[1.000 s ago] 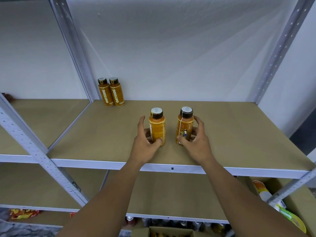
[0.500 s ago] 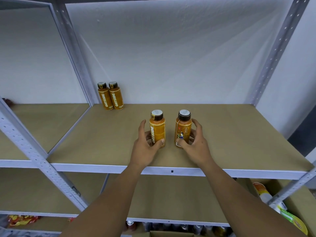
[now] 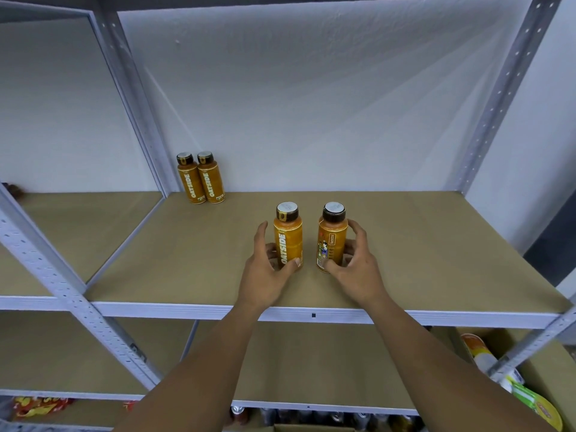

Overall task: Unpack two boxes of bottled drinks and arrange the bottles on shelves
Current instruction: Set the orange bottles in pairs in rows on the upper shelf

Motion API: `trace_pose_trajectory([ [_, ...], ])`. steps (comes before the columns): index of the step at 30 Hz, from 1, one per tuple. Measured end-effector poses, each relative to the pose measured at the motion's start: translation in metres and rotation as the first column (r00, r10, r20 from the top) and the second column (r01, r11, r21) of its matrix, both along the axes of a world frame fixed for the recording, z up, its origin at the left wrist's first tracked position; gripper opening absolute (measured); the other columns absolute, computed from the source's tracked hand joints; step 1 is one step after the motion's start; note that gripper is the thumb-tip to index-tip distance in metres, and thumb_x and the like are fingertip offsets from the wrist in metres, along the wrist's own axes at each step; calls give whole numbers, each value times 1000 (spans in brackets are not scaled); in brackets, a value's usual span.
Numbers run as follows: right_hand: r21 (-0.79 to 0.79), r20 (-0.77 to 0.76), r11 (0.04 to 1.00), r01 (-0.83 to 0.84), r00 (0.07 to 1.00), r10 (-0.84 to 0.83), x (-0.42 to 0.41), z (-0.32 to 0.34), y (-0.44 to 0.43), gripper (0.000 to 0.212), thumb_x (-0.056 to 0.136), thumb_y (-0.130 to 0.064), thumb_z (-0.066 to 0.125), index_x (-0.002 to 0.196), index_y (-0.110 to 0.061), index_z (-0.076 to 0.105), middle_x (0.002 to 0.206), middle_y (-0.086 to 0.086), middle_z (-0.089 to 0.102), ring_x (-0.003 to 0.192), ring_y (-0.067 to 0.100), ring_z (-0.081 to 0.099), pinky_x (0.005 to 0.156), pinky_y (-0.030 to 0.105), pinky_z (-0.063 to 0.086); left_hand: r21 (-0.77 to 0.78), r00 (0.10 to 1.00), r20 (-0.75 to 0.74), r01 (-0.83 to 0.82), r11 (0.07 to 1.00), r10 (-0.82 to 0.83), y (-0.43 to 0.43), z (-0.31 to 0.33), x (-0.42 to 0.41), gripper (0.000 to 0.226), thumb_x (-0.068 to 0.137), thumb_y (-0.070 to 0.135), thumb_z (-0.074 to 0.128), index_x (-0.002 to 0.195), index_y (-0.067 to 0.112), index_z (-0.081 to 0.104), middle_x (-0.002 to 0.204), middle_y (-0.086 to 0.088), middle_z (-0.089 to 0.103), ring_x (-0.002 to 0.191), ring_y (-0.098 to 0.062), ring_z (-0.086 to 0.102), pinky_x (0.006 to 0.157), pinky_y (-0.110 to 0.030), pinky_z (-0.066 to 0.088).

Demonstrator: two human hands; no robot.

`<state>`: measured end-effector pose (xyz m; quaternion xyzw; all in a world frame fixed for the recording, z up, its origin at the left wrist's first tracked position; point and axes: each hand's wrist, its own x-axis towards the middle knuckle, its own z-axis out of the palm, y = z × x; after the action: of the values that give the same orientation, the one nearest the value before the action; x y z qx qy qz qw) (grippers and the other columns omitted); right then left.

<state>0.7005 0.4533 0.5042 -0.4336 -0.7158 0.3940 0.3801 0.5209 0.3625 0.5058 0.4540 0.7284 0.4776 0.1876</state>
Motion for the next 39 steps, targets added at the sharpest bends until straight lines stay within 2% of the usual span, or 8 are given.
trace_pose_trajectory([
  [6, 3, -8, 1000, 22, 1000, -22, 0, 0, 0, 101, 80, -34, 86, 154, -44, 18, 140, 0, 58, 112, 12, 59, 90, 25, 48, 14, 1000, -11, 5, 1000, -5, -1, -1, 0, 103, 87, 43, 79, 158, 47, 5, 149, 0, 55, 125, -19, 61, 102, -37, 53],
  [9, -15, -35, 1000, 4, 999, -5, 0, 2, -1, 102, 81, -33, 85, 155, -46, 16, 150, 1, 52, 127, 16, 56, 98, 28, 45, 6, 1000, -11, 22, 1000, -22, -2, -1, 0, 103, 88, 38, 79, 158, 47, 3, 154, 0, 51, 130, -19, 58, 105, -37, 51],
  [13, -33, -27, 999, -40, 999, 39, 1, 1, -1, 99, 86, -20, 79, 155, -46, 14, 153, 2, 50, 138, 23, 51, 109, 33, 43, -27, 999, -30, 30, 999, -31, -2, 1, 0, 105, 90, 29, 78, 159, 46, 0, 157, -1, 46, 134, -22, 56, 107, -40, 50],
  [21, -40, 9, 999, -24, 1000, 24, 1, 1, -1, 97, 87, -16, 79, 155, -43, 15, 146, 3, 56, 131, 24, 56, 102, 30, 45, -22, 999, -52, 6, 1000, -7, -2, 1, 1, 105, 89, 33, 79, 160, 43, 3, 152, -1, 53, 129, -19, 59, 107, -41, 52],
  [25, -29, 19, 999, -18, 1000, 18, 1, 2, -1, 95, 87, -16, 78, 156, -39, 17, 145, 3, 55, 124, 19, 56, 97, 26, 46, -22, 997, -83, -5, 1000, 3, -2, 1, 2, 104, 89, 37, 79, 160, 42, 4, 150, 0, 54, 125, -17, 61, 104, -38, 53],
  [29, -26, 26, 1000, -8, 1000, 9, 1, 3, -2, 95, 87, -18, 79, 156, -39, 17, 147, 2, 53, 128, 21, 55, 98, 29, 46, -24, 996, -88, -8, 1000, 6, -2, 2, 2, 103, 89, 38, 78, 160, 41, 4, 150, 0, 54, 125, -18, 61, 104, -40, 54],
  [35, 17, 34, 999, 42, 999, -43, 0, 3, -3, 97, 81, -37, 85, 155, -39, 23, 141, 1, 57, 119, 20, 60, 95, 33, 54, -25, 996, -85, -11, 1000, 9, -3, 3, 3, 103, 89, 40, 78, 160, 42, 4, 151, 1, 54, 125, -17, 61, 104, -38, 53],
  [39, 32, 32, 998, 46, 998, -47, -1, 4, -3, 98, 79, -43, 86, 154, -39, 23, 141, 0, 57, 114, 14, 58, 92, 29, 53, -25, 996, -90, -12, 1000, 10, -2, 2, 3, 103, 89, 40, 78, 160, 41, 4, 150, 1, 54, 125, -17, 61, 102, -37, 53],
])
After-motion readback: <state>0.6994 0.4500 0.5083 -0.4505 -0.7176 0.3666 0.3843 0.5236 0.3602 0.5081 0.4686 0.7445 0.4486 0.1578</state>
